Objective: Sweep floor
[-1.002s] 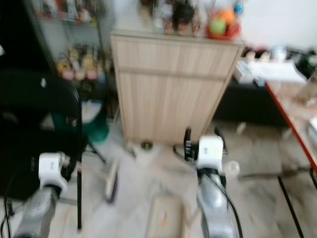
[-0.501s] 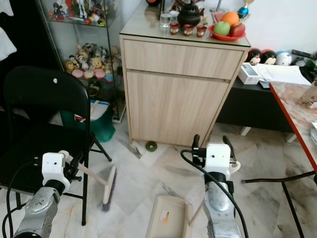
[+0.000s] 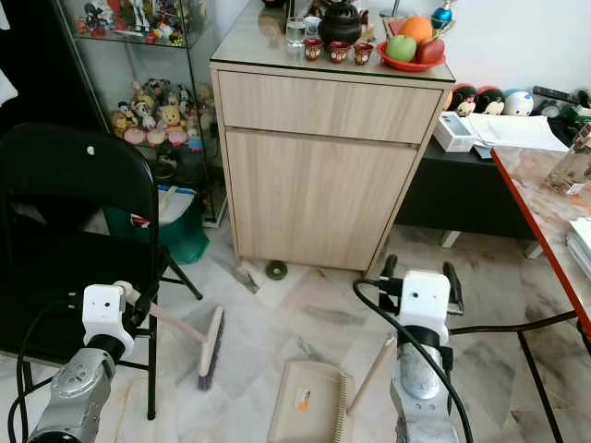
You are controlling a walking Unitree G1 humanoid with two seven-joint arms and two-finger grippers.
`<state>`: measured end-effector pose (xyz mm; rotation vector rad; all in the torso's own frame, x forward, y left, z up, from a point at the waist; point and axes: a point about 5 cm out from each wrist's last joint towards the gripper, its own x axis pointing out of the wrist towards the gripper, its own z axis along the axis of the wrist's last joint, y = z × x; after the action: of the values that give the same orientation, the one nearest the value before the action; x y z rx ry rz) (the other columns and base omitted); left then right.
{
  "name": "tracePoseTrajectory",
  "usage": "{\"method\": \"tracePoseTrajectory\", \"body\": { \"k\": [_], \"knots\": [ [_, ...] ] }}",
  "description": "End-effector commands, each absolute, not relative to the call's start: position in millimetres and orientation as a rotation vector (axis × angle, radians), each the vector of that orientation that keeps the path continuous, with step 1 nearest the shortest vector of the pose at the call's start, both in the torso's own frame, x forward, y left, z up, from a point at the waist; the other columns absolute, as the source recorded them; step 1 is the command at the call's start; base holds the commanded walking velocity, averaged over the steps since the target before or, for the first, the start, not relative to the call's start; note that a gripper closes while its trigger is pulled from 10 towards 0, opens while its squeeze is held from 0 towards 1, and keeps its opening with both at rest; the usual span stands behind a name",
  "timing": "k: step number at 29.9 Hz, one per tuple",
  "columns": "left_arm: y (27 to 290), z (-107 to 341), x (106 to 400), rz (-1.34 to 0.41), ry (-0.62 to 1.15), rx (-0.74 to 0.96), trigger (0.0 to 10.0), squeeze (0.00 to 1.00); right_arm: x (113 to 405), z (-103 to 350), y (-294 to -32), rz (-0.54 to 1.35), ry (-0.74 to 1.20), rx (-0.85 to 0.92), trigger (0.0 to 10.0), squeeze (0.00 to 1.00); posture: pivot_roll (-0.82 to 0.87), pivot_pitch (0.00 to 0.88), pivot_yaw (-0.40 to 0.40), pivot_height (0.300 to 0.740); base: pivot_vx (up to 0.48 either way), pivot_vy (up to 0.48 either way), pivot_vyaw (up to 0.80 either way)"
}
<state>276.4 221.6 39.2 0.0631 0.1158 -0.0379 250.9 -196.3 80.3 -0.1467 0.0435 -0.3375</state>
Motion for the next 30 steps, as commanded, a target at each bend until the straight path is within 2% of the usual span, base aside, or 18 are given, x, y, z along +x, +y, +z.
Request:
{"method": "tracePoseTrajectory", "body": {
  "k": [1,2,19,30],
  "knots": [
    [220.1,40.6,277.7,-0.047,0.105,0.071,10.0,0.0,248.3,75.7,-201.3,-0.372,0.076,-0.094,10.0,0.18,-0.08,0.054,-0.056,0.74,0.0,0.0,0.0],
    [220.0,40.6,277.8,-0.049,0.105,0.073,10.0,0.0,248.9,72.7,-202.5,-0.387,0.098,-0.051,10.0,0.0,-0.09,0.043,-0.054,0.74,0.0,0.0,0.0],
    [219.5,40.4,277.7,-0.06,0.107,0.091,10.0,0.0,249.2,58.6,-209.8,-0.458,0.187,0.159,10.0,0.0,-0.08,0.032,-0.048,0.74,0.0,0.0,0.0],
    [218.1,39.2,276.6,-0.063,0.111,0.099,10.0,0.0,249.9,50.4,-209.9,-0.451,0.233,0.172,10.0,0.0,-0.08,0.041,-0.048,0.74,0.0,0.0,0.0]
  ]
}}
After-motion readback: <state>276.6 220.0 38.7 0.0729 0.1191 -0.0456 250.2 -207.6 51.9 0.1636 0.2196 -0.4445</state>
